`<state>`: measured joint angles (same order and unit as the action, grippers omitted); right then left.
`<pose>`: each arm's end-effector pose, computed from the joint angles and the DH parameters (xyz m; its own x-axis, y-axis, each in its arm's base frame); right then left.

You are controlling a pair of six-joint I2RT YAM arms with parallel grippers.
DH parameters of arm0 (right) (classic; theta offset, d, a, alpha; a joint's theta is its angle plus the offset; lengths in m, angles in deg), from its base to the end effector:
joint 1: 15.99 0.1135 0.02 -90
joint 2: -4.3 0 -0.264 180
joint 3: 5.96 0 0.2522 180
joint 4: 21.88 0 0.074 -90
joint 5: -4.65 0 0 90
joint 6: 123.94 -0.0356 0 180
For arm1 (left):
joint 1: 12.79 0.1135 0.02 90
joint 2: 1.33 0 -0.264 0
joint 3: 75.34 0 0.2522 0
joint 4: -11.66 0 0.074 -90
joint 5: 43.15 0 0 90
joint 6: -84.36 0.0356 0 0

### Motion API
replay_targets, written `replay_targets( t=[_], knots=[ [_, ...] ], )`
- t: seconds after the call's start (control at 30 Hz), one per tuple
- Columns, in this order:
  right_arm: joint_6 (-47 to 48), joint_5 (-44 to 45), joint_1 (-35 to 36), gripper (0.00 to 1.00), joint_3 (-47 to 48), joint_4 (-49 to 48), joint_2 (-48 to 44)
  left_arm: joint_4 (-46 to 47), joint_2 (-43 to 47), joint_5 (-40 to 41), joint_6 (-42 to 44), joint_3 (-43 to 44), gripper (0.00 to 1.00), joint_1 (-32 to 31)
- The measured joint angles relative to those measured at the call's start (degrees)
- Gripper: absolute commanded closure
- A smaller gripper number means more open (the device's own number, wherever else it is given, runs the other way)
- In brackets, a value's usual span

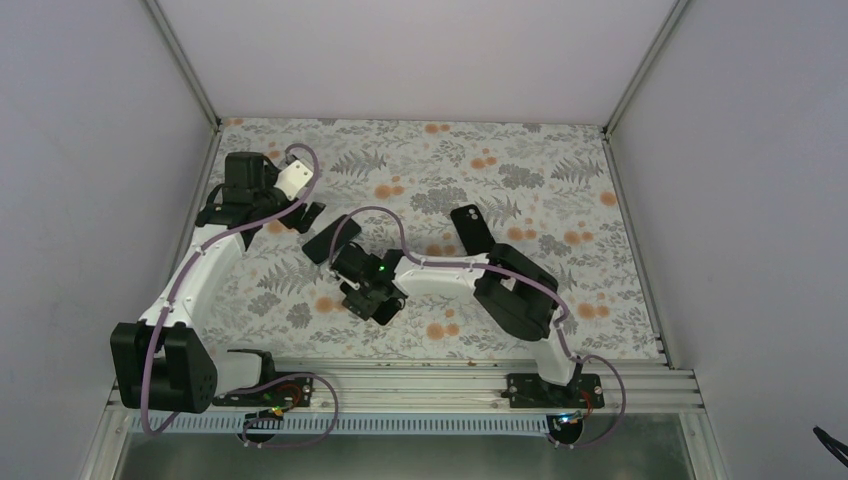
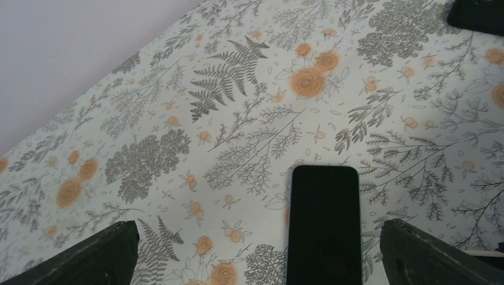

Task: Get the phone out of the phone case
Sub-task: Pick up the phone at the center of the board.

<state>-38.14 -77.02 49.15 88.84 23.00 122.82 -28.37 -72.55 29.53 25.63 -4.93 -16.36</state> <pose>0.1799 0.3760 0.1423 -0.4545 -0.8085 -0.3738 -0.8445 0.5246 -0.1078 0.2677 -0.0273 0.2893 -0.4103 0.5221 -0.7477 0.5817 0.7813 0.2263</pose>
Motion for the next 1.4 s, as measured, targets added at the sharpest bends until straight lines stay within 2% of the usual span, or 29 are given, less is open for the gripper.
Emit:
replay_targets(
  t=[0.23,0.57,0.73,0.93,1.1,1.4],
  knots=[
    [2.73,1.95,-1.4,0.43,-0.87,0.22,-1.49,-1.88,-1.88,-4.85,-1.14,0.59,0.0,0.0],
    [6.51,6.08,-7.17,0.43,0.26,3.91,-6.78,-8.83,-14.86,-19.39,-1.92,5.27,0.0,0.0],
    [7.19,5.92,-6.67,0.42,4.5,4.07,-7.56,-13.51,-22.73,-25.73,-1.7,10.71,0.02,0.0],
    [7.48,5.9,-6.6,0.42,9.64,4.72,-7.43,-20.17,-28.98,-31.65,0.17,18.91,0.08,-0.44],
    [7.76,6.38,-6.62,0.42,13.07,4.48,-6.91,-24.76,-29.97,-34.56,2.82,21.59,0.22,-0.85],
    [8.98,7.76,-6.73,0.43,14.19,4.48,-5.27,-34.03,-31.93,-38.34,10.27,22.6,0.64,-0.79]
  ],
)
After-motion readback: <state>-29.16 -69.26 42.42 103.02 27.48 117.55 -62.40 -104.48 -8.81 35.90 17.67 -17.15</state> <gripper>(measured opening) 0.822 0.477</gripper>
